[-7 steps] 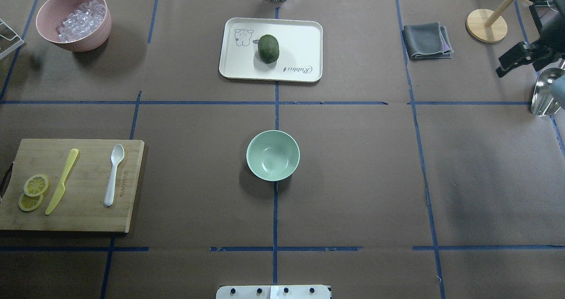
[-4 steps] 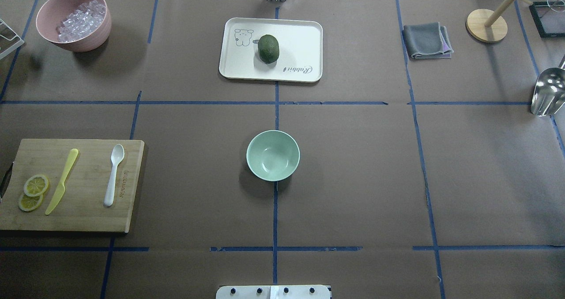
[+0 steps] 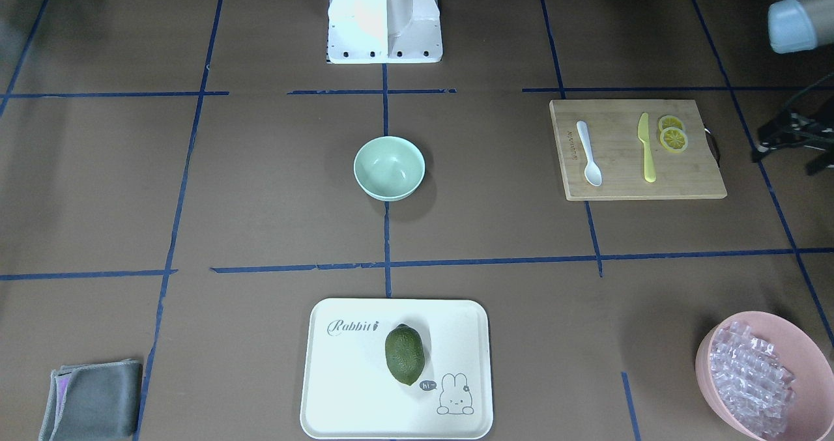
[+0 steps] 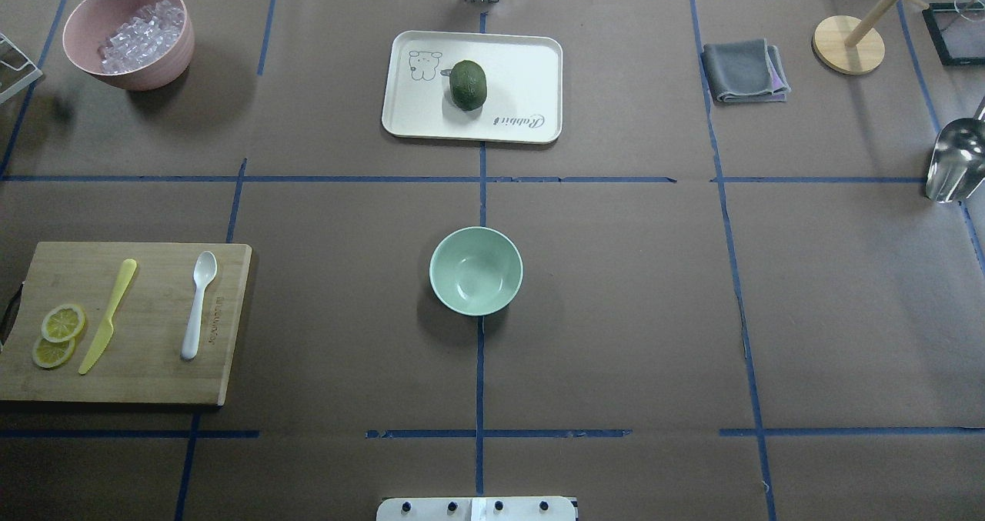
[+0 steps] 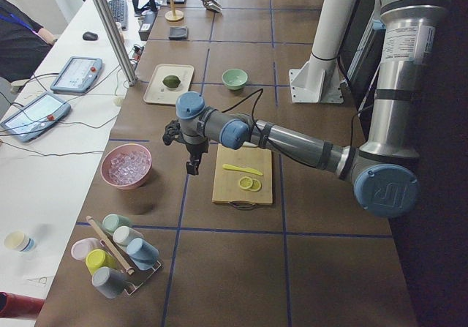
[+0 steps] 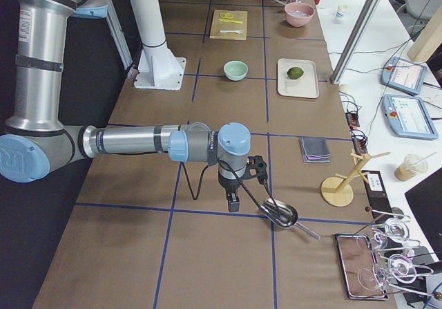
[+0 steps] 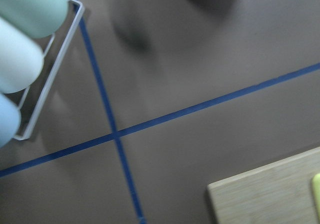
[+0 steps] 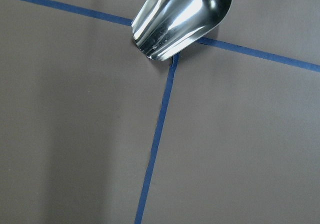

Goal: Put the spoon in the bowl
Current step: 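Move the left gripper over the white spoon on the cutting board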

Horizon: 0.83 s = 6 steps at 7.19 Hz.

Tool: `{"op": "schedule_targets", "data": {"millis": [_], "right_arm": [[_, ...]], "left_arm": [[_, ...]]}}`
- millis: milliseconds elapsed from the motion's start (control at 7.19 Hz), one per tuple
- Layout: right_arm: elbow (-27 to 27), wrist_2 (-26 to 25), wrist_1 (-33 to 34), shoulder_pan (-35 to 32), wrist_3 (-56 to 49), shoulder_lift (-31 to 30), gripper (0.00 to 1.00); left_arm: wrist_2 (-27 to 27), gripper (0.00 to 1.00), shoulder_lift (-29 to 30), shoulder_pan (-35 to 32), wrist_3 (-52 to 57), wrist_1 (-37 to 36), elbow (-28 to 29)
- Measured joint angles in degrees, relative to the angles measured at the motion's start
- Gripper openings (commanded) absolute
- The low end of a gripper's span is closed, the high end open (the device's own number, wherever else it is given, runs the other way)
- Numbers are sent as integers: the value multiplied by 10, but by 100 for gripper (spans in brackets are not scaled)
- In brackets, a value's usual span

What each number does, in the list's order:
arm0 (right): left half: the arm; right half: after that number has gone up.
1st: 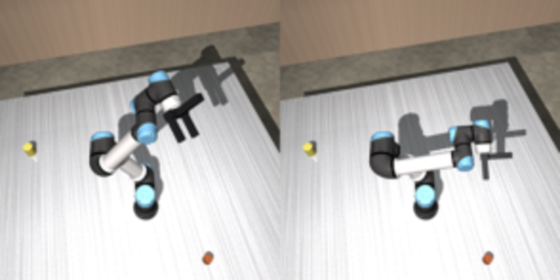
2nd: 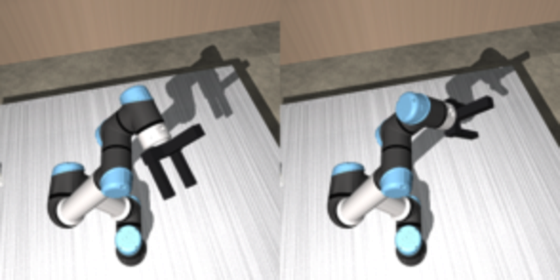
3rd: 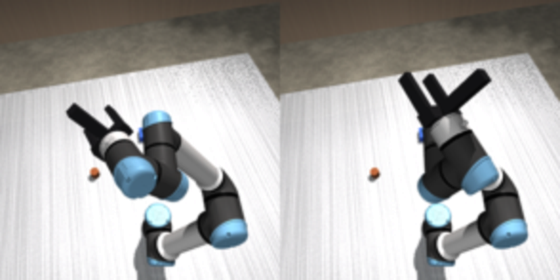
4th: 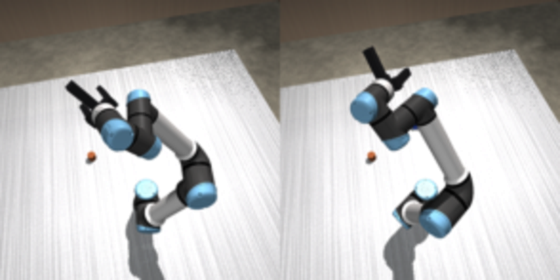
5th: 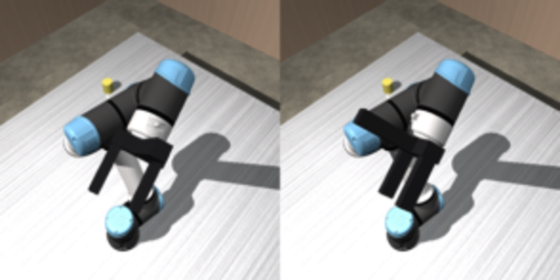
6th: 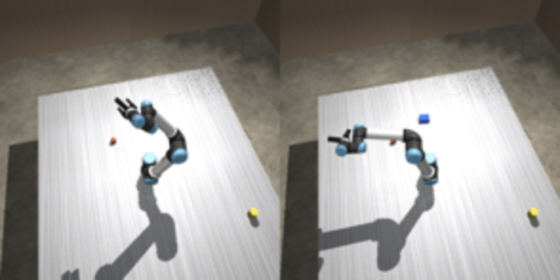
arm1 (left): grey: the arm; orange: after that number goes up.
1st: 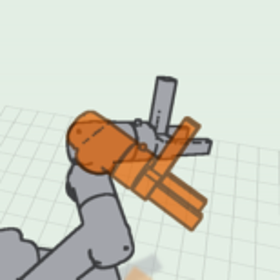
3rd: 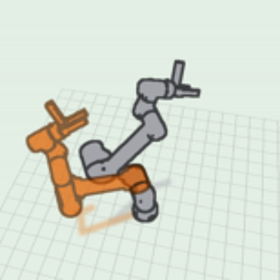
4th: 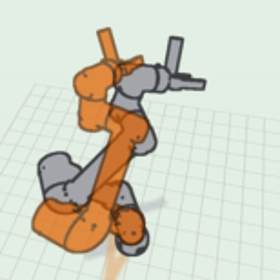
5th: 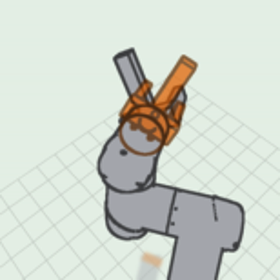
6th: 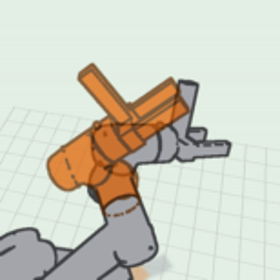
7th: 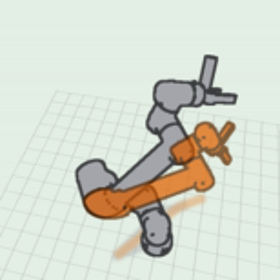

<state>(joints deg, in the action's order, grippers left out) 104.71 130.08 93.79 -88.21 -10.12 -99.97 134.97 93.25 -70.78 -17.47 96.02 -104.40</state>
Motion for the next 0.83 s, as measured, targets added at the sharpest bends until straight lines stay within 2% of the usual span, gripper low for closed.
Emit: {"op": "schedule_targets", "data": {"millis": [278,557,835], "right_arm": [[2,-1,-1,0,0,-2,100],[3,-1,-1,0,2,-1,100],[3,-1,-1,0,3,-1,100]], "left_arm": [[-44,100,-4,87,-141,34,-32],[-108,100,-11,184,-277,110,-38],[-155,100,-14,252,-334,137,-38]]}}
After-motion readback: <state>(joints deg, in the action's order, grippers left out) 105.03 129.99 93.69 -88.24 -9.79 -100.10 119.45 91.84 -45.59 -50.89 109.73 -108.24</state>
